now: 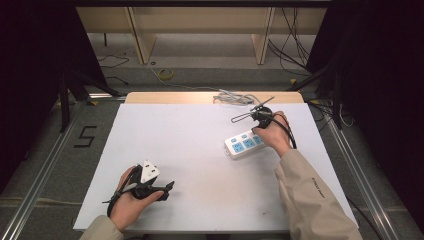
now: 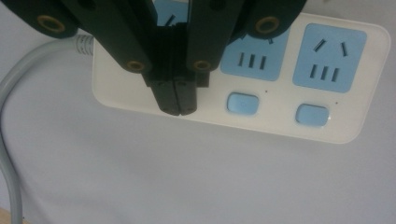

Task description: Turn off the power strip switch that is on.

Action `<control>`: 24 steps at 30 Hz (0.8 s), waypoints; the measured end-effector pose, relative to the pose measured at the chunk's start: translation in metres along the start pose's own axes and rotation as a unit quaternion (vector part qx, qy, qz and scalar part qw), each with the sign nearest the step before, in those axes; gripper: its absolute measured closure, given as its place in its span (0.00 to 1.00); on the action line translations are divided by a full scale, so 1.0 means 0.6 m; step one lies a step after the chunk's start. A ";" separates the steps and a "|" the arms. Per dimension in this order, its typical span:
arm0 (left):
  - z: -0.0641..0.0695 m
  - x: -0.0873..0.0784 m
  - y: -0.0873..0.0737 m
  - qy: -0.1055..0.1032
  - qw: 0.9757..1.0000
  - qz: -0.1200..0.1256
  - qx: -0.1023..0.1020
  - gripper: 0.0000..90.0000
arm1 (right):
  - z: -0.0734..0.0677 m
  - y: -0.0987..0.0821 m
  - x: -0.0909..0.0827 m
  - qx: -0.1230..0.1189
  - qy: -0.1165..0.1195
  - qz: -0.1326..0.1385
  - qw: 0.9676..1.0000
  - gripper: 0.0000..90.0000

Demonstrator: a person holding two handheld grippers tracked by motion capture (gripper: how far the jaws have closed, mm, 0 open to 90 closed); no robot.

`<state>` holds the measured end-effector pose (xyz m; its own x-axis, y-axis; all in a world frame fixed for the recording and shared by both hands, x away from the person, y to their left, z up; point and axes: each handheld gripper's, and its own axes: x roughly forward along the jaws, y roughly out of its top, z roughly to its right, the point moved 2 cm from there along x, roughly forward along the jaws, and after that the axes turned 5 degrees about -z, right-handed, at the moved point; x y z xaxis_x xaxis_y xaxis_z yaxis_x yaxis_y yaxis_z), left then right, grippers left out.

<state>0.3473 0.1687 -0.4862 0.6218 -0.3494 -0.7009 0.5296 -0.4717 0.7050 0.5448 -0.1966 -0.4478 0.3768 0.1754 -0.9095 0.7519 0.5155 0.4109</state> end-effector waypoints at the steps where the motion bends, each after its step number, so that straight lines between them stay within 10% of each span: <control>1: 0.000 0.000 0.000 0.000 1.000 0.001 0.000 0.21 | 0.000 0.001 0.001 0.001 -0.001 0.000 1.000 1.00; 24: 0.000 0.000 0.000 0.001 1.000 0.001 0.001 0.22 | 0.013 0.008 0.009 0.008 -0.005 -0.006 1.000 1.00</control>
<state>0.3472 0.1688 -0.4861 0.6236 -0.3495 -0.6993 0.5277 -0.4718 0.7063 0.5548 -0.1997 -0.4504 0.3735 0.1614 -0.9135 0.7647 0.5039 0.4017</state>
